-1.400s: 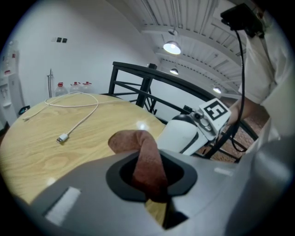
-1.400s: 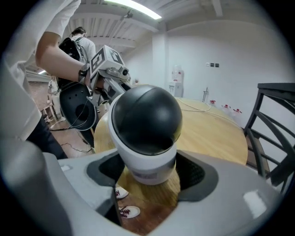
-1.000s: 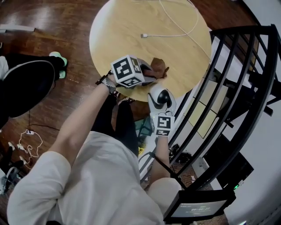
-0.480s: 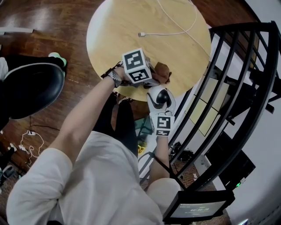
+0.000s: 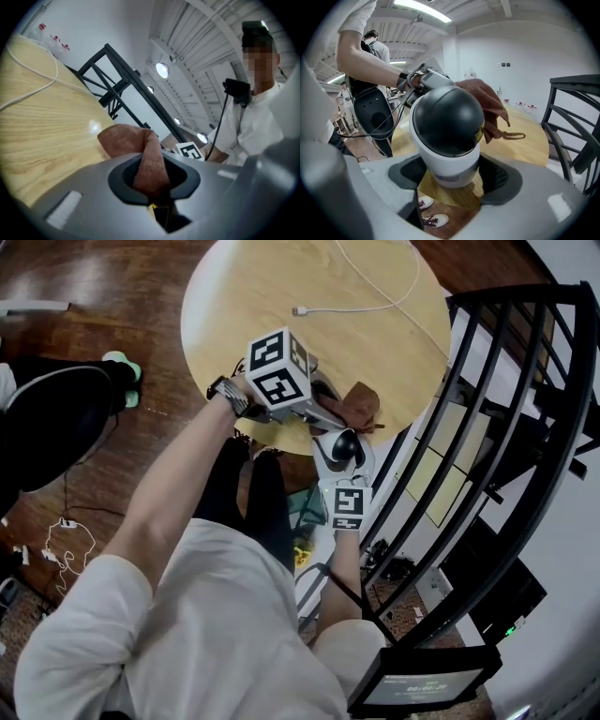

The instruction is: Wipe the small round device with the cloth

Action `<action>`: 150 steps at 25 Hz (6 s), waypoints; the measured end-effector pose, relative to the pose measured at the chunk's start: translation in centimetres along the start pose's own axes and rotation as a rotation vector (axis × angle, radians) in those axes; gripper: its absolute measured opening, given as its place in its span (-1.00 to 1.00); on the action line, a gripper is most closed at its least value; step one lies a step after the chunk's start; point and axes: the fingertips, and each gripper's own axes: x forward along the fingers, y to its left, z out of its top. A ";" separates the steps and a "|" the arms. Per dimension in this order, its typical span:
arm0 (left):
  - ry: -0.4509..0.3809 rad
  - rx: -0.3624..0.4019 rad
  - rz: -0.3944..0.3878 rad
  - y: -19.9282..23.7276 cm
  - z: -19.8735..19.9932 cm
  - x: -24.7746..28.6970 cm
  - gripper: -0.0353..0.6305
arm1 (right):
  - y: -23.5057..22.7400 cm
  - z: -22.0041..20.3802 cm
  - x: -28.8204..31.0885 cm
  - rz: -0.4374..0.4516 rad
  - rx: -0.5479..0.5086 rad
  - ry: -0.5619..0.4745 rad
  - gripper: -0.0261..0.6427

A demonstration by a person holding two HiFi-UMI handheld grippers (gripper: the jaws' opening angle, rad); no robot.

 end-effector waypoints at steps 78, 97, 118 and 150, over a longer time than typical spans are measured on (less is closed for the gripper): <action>0.193 -0.040 0.679 5.4 -5.2 -2.5 -0.70 | -0.7 -0.5 0.4 -0.021 -0.001 0.008 0.12; -0.001 -0.248 0.366 0.9 -4.6 -1.1 -0.71 | -0.4 -1.0 0.9 -0.011 0.000 0.022 0.12; -0.282 -0.364 0.781 2.4 -8.6 -4.8 -0.70 | 0.3 -0.8 1.4 0.656 -0.895 0.176 0.20; -0.317 -0.328 0.842 5.5 -5.2 -7.7 -0.70 | -2.5 2.5 4.4 0.540 -0.671 0.218 0.19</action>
